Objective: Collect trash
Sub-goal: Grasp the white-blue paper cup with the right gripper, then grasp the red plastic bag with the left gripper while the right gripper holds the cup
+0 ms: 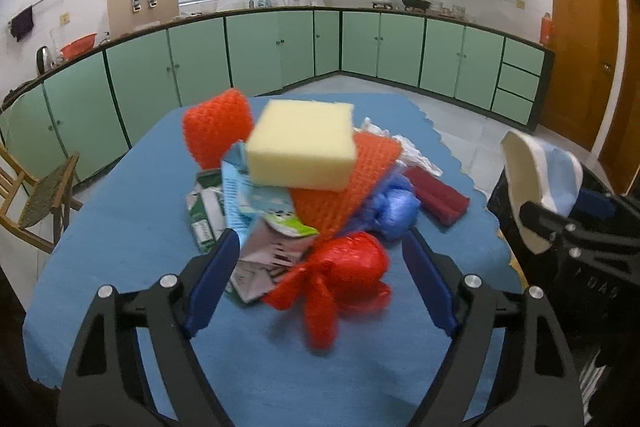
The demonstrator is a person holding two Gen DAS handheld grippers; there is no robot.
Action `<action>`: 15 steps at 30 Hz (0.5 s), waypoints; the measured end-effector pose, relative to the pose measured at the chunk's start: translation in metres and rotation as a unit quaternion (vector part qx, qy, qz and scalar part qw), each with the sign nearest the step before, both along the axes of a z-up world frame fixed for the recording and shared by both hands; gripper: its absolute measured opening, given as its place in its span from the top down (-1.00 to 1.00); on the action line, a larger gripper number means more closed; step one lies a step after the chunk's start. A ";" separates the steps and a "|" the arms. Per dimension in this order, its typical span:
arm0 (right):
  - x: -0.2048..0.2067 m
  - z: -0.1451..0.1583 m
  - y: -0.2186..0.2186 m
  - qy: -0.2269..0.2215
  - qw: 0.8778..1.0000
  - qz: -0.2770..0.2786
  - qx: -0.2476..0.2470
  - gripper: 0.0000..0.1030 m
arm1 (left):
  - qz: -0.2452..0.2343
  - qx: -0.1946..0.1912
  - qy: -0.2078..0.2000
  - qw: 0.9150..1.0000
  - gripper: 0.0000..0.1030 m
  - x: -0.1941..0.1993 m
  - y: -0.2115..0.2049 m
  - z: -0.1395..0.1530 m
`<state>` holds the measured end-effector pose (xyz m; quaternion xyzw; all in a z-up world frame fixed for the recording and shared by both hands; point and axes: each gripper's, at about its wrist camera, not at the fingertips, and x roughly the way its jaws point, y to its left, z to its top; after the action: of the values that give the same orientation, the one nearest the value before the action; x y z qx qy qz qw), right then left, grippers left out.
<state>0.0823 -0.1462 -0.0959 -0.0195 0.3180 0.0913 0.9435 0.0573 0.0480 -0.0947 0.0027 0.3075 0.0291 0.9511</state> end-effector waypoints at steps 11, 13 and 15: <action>0.002 -0.002 -0.021 -0.002 1.000 -0.015 0.014 -0.42 | 0.008 0.030 0.039 0.999 -0.30 0.014 -0.027 -0.026; 0.001 -0.002 -0.022 -0.003 1.000 -0.016 0.015 -0.43 | 0.003 0.033 0.046 0.998 -0.19 0.015 -0.031 -0.030; 0.001 -0.003 -0.023 -0.002 1.000 -0.019 0.017 -0.43 | 0.004 0.042 0.050 0.998 -0.08 0.016 -0.033 -0.032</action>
<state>0.0832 -0.1695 -0.0986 0.0027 0.3149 0.0793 0.9458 0.0733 0.0149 -0.1271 0.0424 0.3534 0.0456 0.9334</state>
